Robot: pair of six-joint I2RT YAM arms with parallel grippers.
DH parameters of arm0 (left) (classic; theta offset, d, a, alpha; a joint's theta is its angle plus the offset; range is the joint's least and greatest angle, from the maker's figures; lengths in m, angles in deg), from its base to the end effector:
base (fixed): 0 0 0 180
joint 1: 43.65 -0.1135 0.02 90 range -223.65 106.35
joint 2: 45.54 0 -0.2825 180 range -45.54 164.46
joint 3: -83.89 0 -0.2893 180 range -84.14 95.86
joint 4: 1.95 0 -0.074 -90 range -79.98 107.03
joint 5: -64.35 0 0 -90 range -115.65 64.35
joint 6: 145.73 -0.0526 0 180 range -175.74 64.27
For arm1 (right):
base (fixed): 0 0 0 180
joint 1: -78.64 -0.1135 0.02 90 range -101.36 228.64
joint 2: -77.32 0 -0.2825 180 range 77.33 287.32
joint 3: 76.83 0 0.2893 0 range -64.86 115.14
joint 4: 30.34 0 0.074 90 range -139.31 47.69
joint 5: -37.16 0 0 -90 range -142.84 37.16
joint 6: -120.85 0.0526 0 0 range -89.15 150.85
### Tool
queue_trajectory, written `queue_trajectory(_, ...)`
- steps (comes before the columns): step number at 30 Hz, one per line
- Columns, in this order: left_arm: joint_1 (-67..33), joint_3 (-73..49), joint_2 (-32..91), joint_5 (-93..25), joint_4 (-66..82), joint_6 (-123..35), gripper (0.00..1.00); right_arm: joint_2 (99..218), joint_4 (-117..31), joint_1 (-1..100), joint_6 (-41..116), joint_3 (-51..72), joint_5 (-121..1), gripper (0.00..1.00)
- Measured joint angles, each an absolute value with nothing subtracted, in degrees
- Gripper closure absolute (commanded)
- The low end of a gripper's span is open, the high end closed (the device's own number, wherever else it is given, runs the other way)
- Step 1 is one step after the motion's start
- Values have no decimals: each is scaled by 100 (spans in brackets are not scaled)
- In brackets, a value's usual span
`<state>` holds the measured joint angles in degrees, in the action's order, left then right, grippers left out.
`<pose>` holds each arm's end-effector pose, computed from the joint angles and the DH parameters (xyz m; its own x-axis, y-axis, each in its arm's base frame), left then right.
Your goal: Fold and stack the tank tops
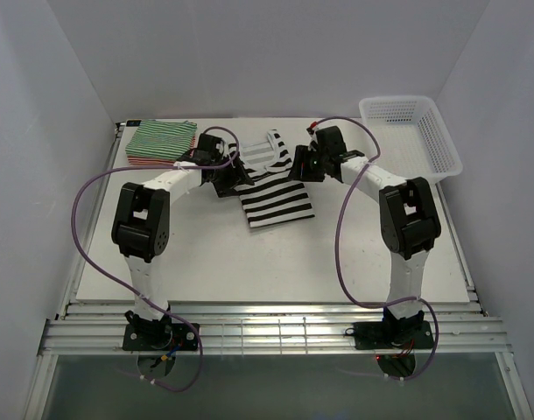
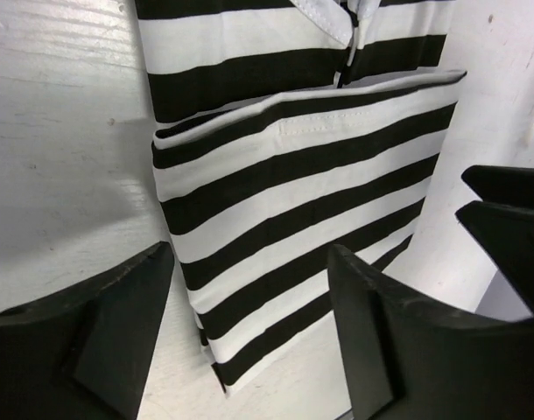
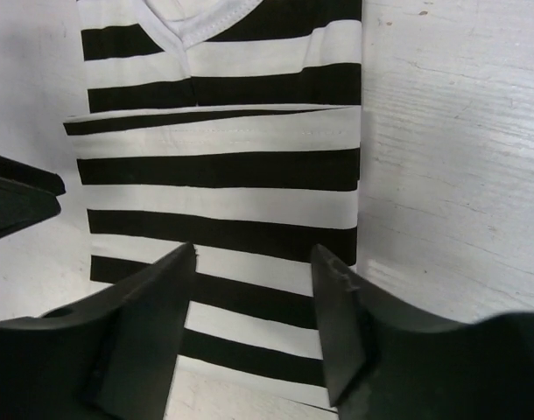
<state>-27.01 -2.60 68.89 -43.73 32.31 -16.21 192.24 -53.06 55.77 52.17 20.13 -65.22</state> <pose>0.4532 -0.1525 0.1656 -0.8880 -0.3660 -0.2783 -0.1596 0.8131 -0.5599 0.4649 0.2083 0.1988 -0.7520 0.0682 -0.6557 -0.2748 0.8716 0.4059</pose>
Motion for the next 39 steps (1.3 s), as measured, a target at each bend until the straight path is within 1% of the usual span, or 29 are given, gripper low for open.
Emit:
queue_trajectory(1,-2701,-258,6891,-4387,3233,-1608,10,19235,-5321,5581,5224,2013,-6553,32)
queue_trajectory(2,-2701,-256,6891,-4398,3235,-1610,2,19237,-5325,5586,5217,2013,-6583,26)
queue_trajectory(4,-2701,-249,6891,-4422,3231,-1616,2,19235,-5323,5603,5206,2013,-6642,22)
queue_trajectory(6,-2701,-249,6887,-4448,3233,-1634,2,19224,-5332,5608,5193,2000,-6686,10)
queue_trajectory(7,-2701,-253,6878,-4467,3231,-1632,2,19191,-5328,5610,5180,1952,-6706,0)
queue_trajectory(8,-2701,-275,6848,-4489,3226,-1629,2,19112,-5323,5610,5167,1849,-6719,10)
queue_trajectory(11,-2694,-597,6557,-4572,3161,-1625,2,18636,-5295,5610,5141,1237,-6730,10)
queue_trajectory(16,-2545,-1609,5801,-4636,3141,-1579,2,17807,-5336,5640,5184,212,-6789,10)
queue_trajectory(22,-2252,-2537,5584,-4754,3012,-1389,2,17670,-5282,5815,5337,-389,-6988,10)
queue_trajectory(23,-2246,-2592,5547,-4800,2966,-1361,7,17670,-5279,5833,5366,-439,-6992,9)
queue_trajectory(25,-2239,-2647,5521,-4822,2861,-1312,11,17672,-5269,5887,5440,-503,-6990,8)
queue_trajectory(29,-2242,-2712,5538,-4832,2728,-1267,20,17709,-5170,5953,5556,-605,-7007,0)
queue_trajectory(30,-2242,-2723,5545,-4832,2708,-1258,24,17716,-5111,5959,5591,-651,-7016,4)
queue_trajectory(32,-2237,-2752,5551,-4813,2658,-1229,27,17731,-5074,5973,5630,-732,-7029,11)
queue_trajectory(36,-2237,-2754,5641,-4800,2575,-1194,38,17827,-4860,6021,5763,-771,-7180,16)
queue_trajectory(37,-2235,-2754,5667,-4806,2545,-1188,39,17853,-4801,6029,5792,-776,-7215,22)
queue_trajectory(39,-2235,-2754,5722,-4841,2470,-1177,45,17908,-4698,6045,5831,-787,-7270,27)
